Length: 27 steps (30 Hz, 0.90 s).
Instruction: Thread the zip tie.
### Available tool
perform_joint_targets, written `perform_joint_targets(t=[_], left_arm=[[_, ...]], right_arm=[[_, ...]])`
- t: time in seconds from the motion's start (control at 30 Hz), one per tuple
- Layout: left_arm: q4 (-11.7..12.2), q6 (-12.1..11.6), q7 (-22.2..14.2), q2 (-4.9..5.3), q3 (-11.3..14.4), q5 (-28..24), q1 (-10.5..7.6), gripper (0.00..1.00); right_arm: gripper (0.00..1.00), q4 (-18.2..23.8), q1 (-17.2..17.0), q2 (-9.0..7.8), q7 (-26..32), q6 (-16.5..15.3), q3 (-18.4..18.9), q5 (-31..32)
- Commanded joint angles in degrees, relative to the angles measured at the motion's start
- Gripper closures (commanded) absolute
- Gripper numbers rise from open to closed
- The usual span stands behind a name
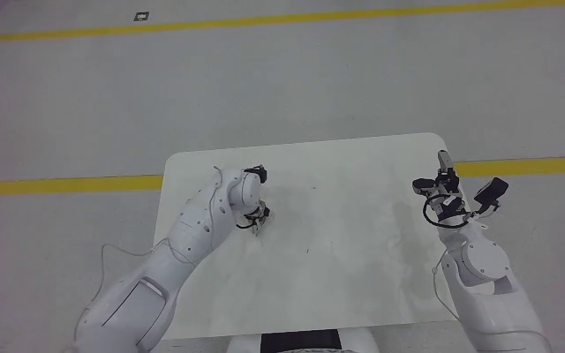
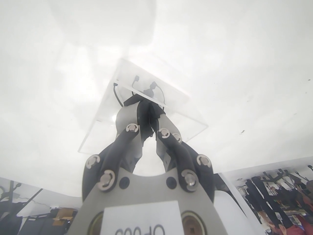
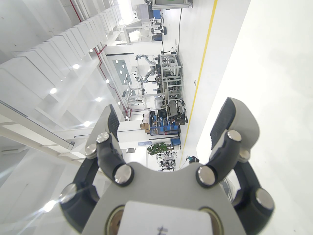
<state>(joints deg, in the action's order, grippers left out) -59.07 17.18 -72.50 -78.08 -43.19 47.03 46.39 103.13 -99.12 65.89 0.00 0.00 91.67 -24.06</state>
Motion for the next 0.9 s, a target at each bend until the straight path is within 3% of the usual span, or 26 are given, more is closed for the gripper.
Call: perform_joint_targets(t=[0.0,0.2,0.33,0.57,0.87], left_arm=[[0.40,0.42,0.11,-0.06,0.25,-0.04,-0.20,1.00],[0.24,0.83,0.38,-0.01,0.43,-0.29,-0.41,1.00],[-3.06,2.01,0.19,0.66,-0.23,0.91,0.53,1.00],[-12.51,2.30,-2.04,2.92,-4.56,5.71,5.10,1.00],[-26.00,2.30,-4.25,5.07,-11.69,11.52,13.32,1.00]], right_arm=[[0.00,0.00,0.00,0.00,0.00,0.00,0.00,0.00],[0.00,0.00,0.00,0.00,0.00,0.00,0.00,0.00],[0.00,0.00,0.00,0.00,0.00,0.00,0.00,0.00],[0.00,0.00,0.00,0.00,0.00,0.00,0.00,0.00],[0.00,0.00,0.00,0.00,0.00,0.00,0.00,0.00]])
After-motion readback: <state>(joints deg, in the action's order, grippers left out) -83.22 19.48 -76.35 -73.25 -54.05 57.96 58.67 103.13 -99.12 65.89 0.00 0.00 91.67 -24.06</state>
